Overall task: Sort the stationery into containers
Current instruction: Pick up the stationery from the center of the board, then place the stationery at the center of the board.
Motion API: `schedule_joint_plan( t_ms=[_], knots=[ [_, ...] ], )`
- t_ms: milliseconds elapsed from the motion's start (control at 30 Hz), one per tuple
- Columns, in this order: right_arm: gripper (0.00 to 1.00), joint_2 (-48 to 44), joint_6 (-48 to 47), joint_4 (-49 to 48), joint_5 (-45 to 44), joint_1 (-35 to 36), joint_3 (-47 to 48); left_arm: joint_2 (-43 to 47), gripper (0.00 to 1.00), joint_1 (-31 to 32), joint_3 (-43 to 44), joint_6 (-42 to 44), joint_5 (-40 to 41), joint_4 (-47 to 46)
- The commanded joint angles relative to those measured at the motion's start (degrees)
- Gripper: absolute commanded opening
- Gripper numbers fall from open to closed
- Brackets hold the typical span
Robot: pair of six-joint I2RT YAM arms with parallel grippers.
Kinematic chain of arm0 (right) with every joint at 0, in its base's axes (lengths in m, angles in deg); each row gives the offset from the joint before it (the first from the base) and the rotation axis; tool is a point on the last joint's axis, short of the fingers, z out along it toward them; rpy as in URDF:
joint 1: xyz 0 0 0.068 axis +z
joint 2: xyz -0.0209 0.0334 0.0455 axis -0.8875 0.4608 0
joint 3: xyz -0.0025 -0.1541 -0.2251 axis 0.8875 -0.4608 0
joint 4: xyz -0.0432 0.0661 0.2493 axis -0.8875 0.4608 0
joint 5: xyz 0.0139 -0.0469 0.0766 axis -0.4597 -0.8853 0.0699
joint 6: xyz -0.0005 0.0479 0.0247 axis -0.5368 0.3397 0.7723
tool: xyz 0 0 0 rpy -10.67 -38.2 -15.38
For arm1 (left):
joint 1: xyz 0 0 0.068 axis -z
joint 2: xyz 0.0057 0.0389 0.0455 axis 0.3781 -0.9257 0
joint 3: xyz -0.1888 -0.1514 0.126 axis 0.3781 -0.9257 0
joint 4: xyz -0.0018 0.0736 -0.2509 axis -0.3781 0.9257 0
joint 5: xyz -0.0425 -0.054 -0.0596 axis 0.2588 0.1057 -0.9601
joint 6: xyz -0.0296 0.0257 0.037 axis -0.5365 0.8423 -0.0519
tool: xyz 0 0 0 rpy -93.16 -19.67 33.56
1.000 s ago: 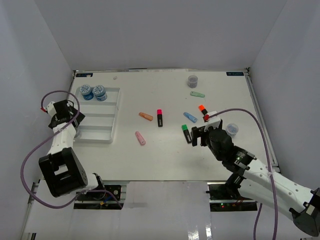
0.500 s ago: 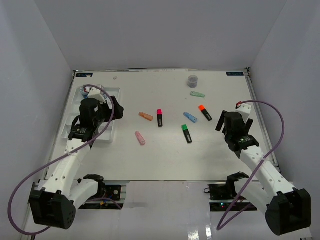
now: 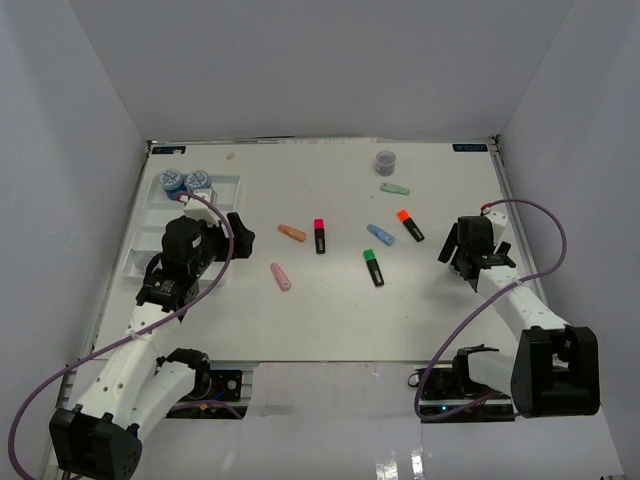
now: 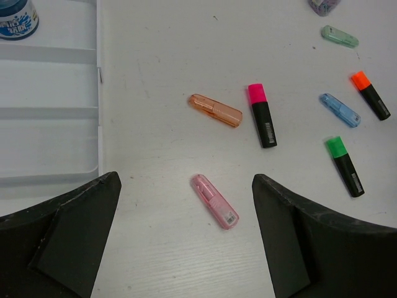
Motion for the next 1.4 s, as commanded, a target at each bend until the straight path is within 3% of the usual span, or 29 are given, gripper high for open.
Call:
schedule_joint_plan(
  t_ms=[0,100,200,433,767,900,1100,1367],
  knots=[
    [0.92,1.5,0.2,-3.6,2.0,-0.5,2.0,0.9,0.98,0.2,0.2,0.1,1.3,0.3],
    [1.00,3.1,0.1,-5.0,2.9,-0.6,1.5,0.6,0.98,0.2,0.2,0.0,1.2,0.3],
    [0.87,4.8,0.5,-5.4,3.2,-0.6,1.2,0.4,0.98,0.2,0.2,0.0,1.3,0.3],
    [0.75,6.5,-0.4,-7.6,0.9,-0.6,0.5,-0.1,0.98,0.2,0.2,-0.1,1.2,0.3],
    [0.47,6.2,-5.4,-9.0,1.1,2.2,1.5,-0.4,0.98,0.2,0.2,-0.2,1.3,0.3],
    [0.45,3.5,-11.2,-10.6,0.5,13.0,2.0,-0.6,0.98,0.2,0.2,-0.3,1.2,0.3],
    [0.46,1.7,-16.8,-13.0,6.7,30.8,4.8,-1.3,0.98,0.2,0.2,-0.3,1.2,0.3],
    [0.48,12.9,-21.6,-15.9,10.7,49.3,14.4,-2.0,0.98,0.2,0.2,-0.2,0.7,0.1]
  ],
)
